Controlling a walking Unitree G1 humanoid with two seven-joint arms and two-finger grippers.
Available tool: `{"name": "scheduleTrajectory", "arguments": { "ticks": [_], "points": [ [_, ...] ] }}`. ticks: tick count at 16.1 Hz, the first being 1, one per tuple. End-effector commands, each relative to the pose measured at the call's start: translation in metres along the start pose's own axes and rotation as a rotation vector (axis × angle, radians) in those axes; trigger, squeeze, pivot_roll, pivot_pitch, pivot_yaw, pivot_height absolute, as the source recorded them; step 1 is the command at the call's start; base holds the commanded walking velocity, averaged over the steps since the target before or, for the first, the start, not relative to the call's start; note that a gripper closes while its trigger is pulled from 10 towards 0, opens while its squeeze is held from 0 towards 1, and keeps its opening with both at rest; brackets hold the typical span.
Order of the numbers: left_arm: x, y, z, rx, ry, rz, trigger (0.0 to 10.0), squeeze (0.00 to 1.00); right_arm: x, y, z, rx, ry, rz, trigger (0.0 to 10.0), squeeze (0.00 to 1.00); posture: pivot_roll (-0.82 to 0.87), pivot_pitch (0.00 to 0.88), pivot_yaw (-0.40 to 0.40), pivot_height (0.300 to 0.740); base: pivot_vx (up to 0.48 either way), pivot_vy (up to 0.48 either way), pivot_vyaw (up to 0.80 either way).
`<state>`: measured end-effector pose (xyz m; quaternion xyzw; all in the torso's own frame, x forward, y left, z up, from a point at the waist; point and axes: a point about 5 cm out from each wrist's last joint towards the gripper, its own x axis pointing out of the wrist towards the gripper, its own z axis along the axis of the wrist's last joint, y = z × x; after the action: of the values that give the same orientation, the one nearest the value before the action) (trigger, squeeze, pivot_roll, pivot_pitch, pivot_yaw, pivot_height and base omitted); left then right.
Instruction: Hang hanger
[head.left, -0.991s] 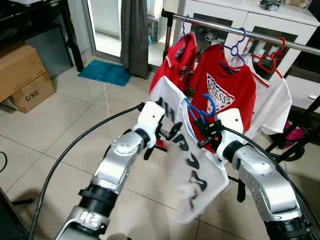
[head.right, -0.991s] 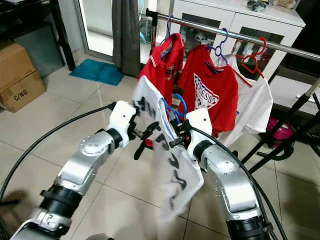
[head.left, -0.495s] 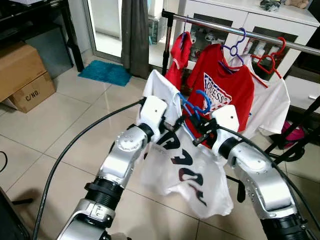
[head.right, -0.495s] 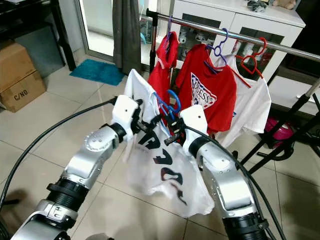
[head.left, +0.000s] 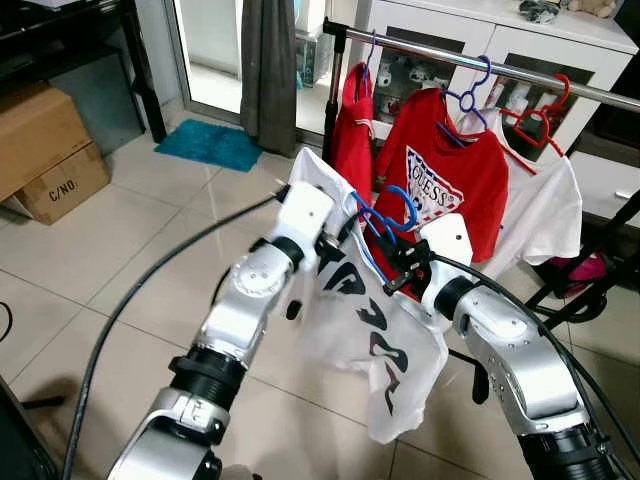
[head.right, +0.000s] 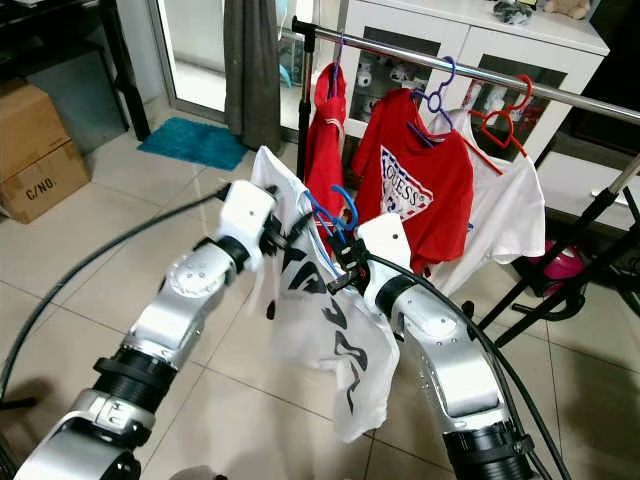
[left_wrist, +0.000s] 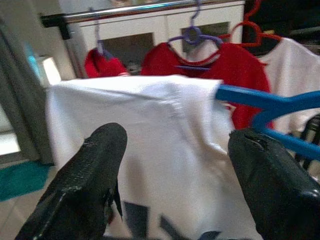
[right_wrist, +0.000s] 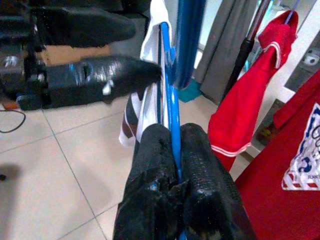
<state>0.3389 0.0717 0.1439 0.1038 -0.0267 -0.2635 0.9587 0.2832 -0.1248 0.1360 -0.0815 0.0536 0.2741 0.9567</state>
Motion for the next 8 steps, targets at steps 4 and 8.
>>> {"name": "scheduleTrajectory", "arguments": {
  "ticks": [4,8],
  "points": [
    [0.0037,0.0011,0.0058,-0.008,-0.033,0.008,0.0,0.00,0.0015,-0.0077,0.0086,-0.021,-0.045,-0.007,0.0,0.00,-0.01,0.000,-0.103,0.740,0.000,0.000,0.00],
    [0.0075,-0.0051,0.0060,-0.023,-0.047,-0.077,0.0,0.00,0.0006,-0.0101,0.0099,-0.016,-0.055,-0.007,0.0,0.00,-0.01,0.000,-0.107,0.740,0.000,0.000,0.00]
  ]
}}
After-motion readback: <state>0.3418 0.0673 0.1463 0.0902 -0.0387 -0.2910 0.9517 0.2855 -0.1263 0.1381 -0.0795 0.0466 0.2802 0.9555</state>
